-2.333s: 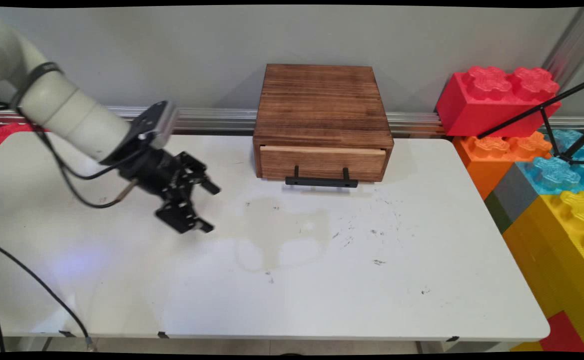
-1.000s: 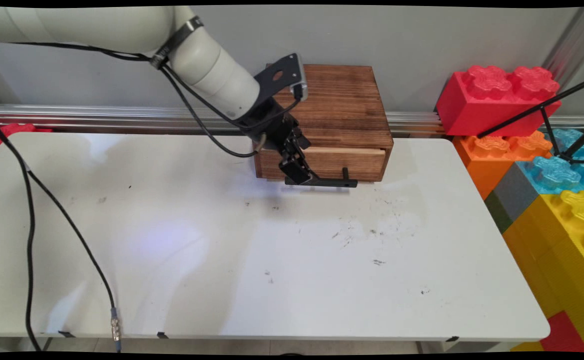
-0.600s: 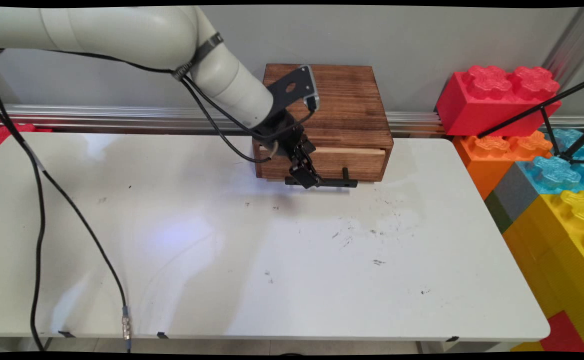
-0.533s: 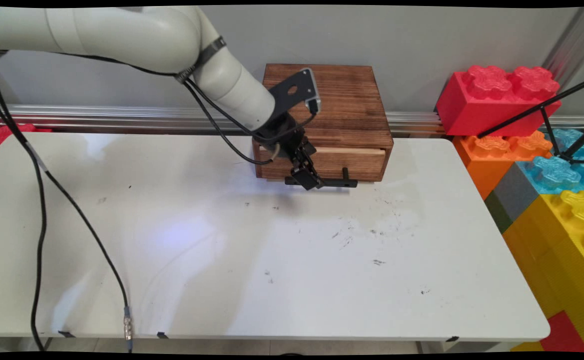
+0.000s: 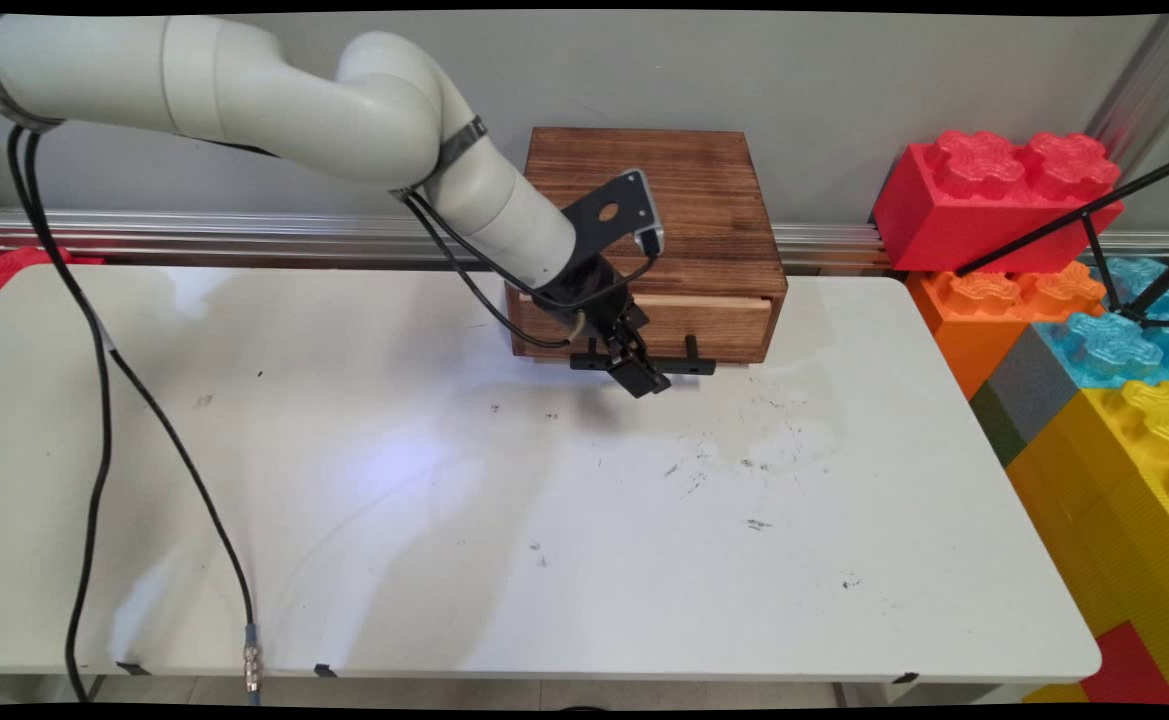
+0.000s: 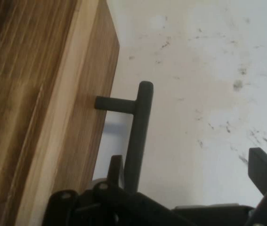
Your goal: Open the drawer
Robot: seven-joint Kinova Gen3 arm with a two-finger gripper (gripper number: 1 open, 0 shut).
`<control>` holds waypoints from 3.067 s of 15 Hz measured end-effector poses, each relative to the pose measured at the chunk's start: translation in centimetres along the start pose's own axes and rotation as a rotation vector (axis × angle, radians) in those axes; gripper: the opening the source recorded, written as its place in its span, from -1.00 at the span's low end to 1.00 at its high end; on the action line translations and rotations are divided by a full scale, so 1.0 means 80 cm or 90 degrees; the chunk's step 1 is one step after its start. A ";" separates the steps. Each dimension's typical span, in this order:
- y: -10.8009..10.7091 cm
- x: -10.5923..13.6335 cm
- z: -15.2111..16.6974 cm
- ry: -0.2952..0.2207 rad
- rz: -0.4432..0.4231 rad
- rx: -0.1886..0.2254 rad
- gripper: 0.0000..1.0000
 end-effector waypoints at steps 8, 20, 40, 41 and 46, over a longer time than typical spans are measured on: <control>-0.009 -0.010 0.029 0.005 0.002 0.006 1.00; -0.019 -0.028 0.057 0.008 0.020 -0.023 1.00; -0.021 -0.045 0.093 0.002 0.035 -0.045 1.00; -0.019 -0.046 0.093 0.002 0.034 -0.048 1.00; -0.005 -0.050 0.091 0.003 0.033 -0.063 1.00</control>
